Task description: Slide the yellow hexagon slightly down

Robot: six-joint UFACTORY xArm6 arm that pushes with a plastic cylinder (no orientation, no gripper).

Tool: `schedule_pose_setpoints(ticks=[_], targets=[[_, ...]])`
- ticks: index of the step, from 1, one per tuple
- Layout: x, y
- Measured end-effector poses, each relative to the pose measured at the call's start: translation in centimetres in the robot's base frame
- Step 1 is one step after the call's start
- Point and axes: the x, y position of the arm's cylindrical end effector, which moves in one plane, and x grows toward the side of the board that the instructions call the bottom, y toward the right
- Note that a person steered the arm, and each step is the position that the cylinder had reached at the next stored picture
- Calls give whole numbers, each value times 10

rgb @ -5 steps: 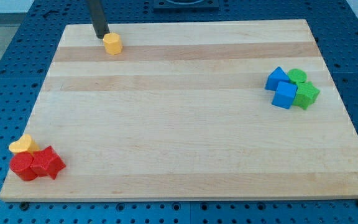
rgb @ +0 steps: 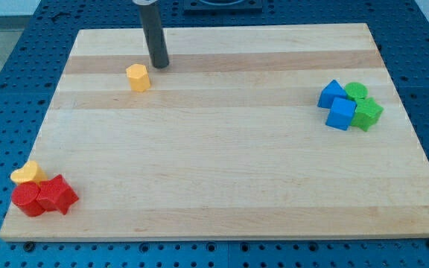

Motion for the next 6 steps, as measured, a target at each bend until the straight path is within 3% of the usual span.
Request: schedule_pose_setpoints(ticks=[2,5,6], targets=[[44,0],[-2,18],[8,-7]])
